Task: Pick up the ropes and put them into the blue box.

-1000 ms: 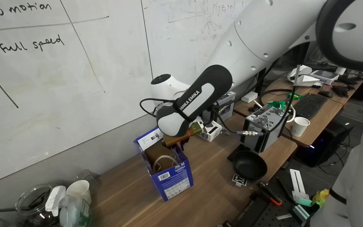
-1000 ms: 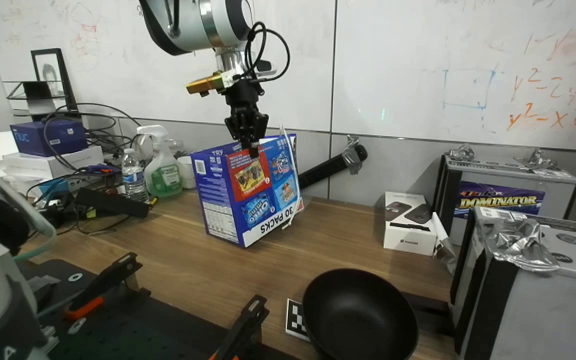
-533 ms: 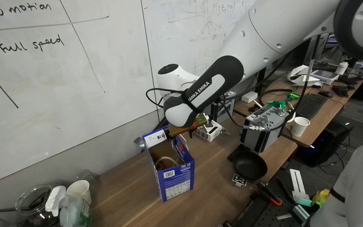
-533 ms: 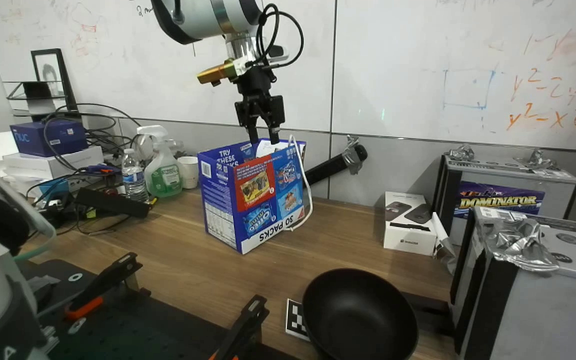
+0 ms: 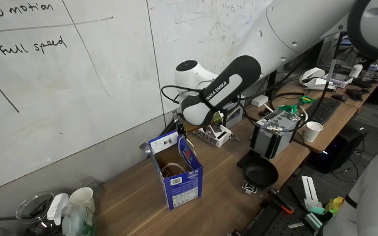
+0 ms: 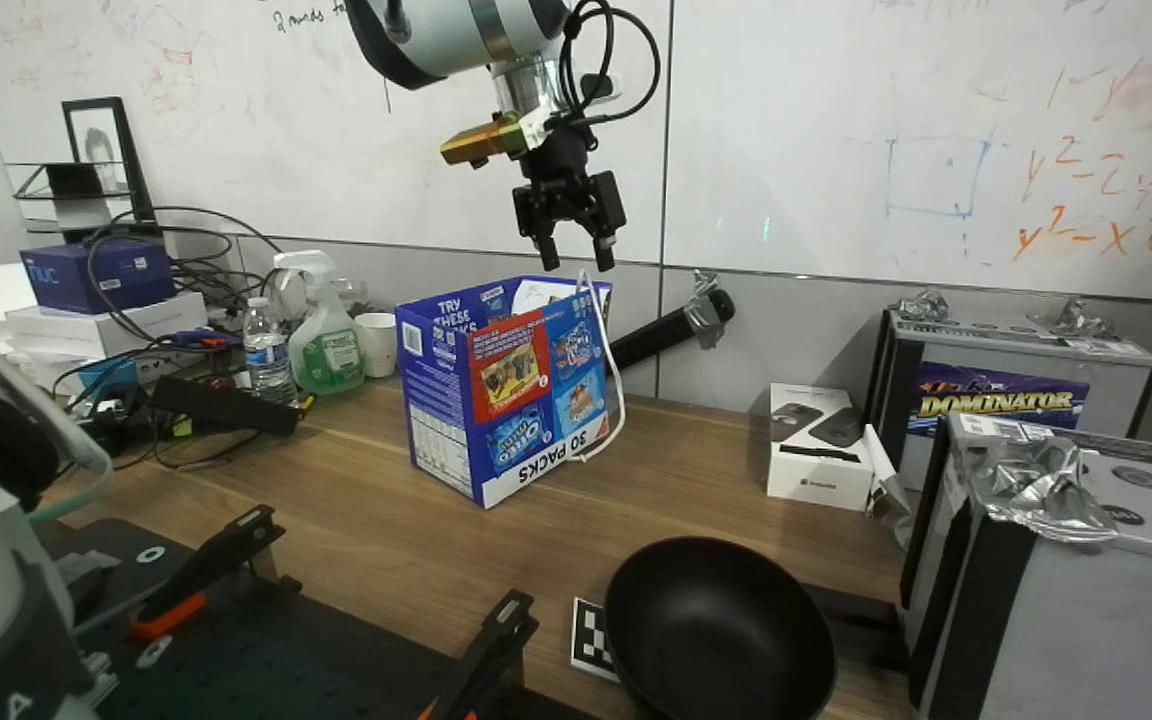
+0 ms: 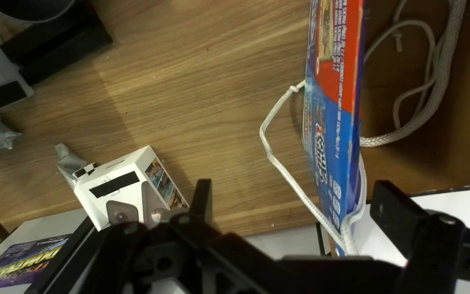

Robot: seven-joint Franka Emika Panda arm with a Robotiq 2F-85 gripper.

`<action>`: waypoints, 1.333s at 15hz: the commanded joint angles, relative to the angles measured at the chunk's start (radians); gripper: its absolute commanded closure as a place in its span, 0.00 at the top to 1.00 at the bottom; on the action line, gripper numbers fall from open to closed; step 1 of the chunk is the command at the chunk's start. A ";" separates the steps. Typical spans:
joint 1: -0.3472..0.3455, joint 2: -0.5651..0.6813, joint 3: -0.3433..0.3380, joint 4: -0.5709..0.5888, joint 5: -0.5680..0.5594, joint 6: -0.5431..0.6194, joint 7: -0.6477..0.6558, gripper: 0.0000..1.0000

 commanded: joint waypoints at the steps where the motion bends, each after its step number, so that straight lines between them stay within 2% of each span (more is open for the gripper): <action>1: -0.020 0.003 -0.002 0.014 0.009 0.058 -0.033 1.00; 7: -0.038 0.040 0.000 0.051 0.052 0.108 -0.094 1.00; 11: -0.043 0.076 0.005 0.080 0.126 0.137 -0.166 1.00; 20: -0.043 0.140 -0.001 0.119 0.223 0.139 -0.261 1.00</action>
